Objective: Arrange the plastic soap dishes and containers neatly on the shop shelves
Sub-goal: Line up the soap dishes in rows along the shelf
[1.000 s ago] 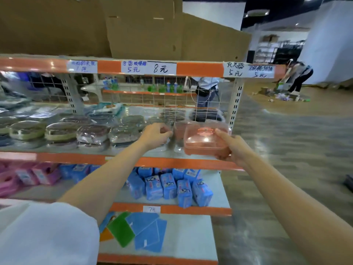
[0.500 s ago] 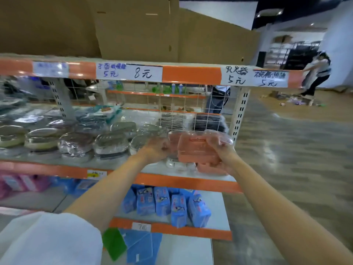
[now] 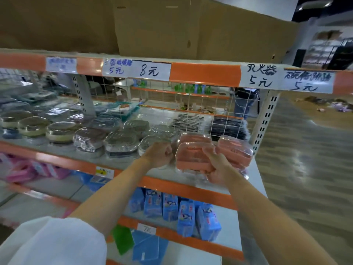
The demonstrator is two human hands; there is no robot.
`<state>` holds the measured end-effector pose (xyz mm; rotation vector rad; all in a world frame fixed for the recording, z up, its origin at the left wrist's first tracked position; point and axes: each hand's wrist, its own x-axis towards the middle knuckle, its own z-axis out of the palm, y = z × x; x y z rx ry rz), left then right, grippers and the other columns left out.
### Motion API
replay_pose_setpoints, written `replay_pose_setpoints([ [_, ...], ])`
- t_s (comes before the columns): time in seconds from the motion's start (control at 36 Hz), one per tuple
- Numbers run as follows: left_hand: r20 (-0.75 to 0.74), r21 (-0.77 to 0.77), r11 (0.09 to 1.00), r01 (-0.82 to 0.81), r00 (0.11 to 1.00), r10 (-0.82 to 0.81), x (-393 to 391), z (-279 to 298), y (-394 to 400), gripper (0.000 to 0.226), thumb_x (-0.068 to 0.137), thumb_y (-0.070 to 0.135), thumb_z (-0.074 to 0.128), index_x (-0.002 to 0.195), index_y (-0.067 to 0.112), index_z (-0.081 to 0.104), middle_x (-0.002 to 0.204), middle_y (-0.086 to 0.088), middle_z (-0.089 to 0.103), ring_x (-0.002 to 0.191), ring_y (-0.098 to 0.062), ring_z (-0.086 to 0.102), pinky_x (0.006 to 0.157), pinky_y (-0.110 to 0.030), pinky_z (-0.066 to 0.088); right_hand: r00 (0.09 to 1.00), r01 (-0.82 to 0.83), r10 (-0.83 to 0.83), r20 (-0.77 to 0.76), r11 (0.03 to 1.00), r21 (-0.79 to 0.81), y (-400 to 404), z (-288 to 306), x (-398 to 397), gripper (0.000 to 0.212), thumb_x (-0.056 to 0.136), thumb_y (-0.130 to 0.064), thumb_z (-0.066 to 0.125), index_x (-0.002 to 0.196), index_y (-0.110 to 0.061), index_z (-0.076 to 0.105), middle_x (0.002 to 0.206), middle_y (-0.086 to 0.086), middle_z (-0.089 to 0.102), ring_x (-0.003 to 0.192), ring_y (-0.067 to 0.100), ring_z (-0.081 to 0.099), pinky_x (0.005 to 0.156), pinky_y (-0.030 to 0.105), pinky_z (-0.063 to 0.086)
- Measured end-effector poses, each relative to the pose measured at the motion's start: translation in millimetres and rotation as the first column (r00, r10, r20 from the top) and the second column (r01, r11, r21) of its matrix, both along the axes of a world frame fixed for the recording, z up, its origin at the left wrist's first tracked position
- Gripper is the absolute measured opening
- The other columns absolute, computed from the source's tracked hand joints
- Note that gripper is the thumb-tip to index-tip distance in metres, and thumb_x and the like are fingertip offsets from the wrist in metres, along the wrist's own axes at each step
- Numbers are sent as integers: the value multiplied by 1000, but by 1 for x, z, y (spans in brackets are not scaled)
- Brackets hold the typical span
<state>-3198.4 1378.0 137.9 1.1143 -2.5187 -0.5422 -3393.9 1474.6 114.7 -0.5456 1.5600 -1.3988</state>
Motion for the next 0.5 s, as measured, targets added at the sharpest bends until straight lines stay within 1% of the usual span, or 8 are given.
replay_pose_setpoints([
  [0.03,0,-5,1000,0,1000,0,0,-2,-3,10,82,8,58,86,6,67,86,-3,69,82,-19,63,78,-34,52,1000,10,-10,0,1000,6,-4,1,-1,60,83,-43,70,124,-2,53,105,28,67,61,30,64,44,31,48],
  [0.08,-3,-14,1000,1,1000,-1,0,-2,-5,9,83,6,59,85,4,67,83,-4,69,80,-19,64,75,-33,52,999,40,-39,-20,998,50,-10,3,-2,64,84,-42,70,127,-1,46,95,22,65,51,22,62,48,34,52],
  [0.14,-16,-44,999,-2,1000,2,-2,-3,-7,8,82,5,60,81,2,67,79,-5,69,75,-19,64,72,-33,52,999,39,-36,-40,996,82,-16,2,-5,67,83,-43,71,127,1,45,84,16,62,39,16,58,63,41,56],
  [0.19,-18,-54,998,-12,1000,11,-4,-2,-9,10,79,5,57,76,2,66,74,-4,66,71,-19,61,68,-33,50,999,32,-27,-46,994,101,-21,0,-7,75,80,-47,73,130,0,43,84,16,62,38,17,58,79,47,55],
  [0.28,23,-46,999,-26,999,28,-6,1,-11,13,80,7,53,77,5,65,78,-6,67,74,-22,61,69,-33,50,989,75,-57,-135,989,130,-30,-5,-7,80,79,-51,70,135,-4,39,100,14,62,68,26,68,81,49,57],
  [0.33,70,-41,999,-33,997,36,-6,4,-11,13,82,9,52,78,6,65,82,-7,69,78,-23,62,73,-34,51,952,107,-51,-302,979,173,-34,-8,-6,84,78,-59,63,137,-4,38,109,13,61,89,30,67,81,45,58],
  [0.42,129,-42,999,-20,991,25,-8,8,-10,22,82,7,53,63,18,50,70,3,58,73,-21,56,70,-32,47,826,109,60,-560,958,264,-34,-11,1,93,73,-76,47,131,-4,49,121,15,56,102,32,62,85,43,54],
  [0.5,142,-47,999,12,990,-5,-8,12,-7,27,82,8,56,61,21,46,73,1,57,75,-19,56,73,-34,49,624,158,157,-765,934,320,-33,-6,9,78,89,-64,47,142,-7,37,140,16,37,124,32,43,91,44,47],
])
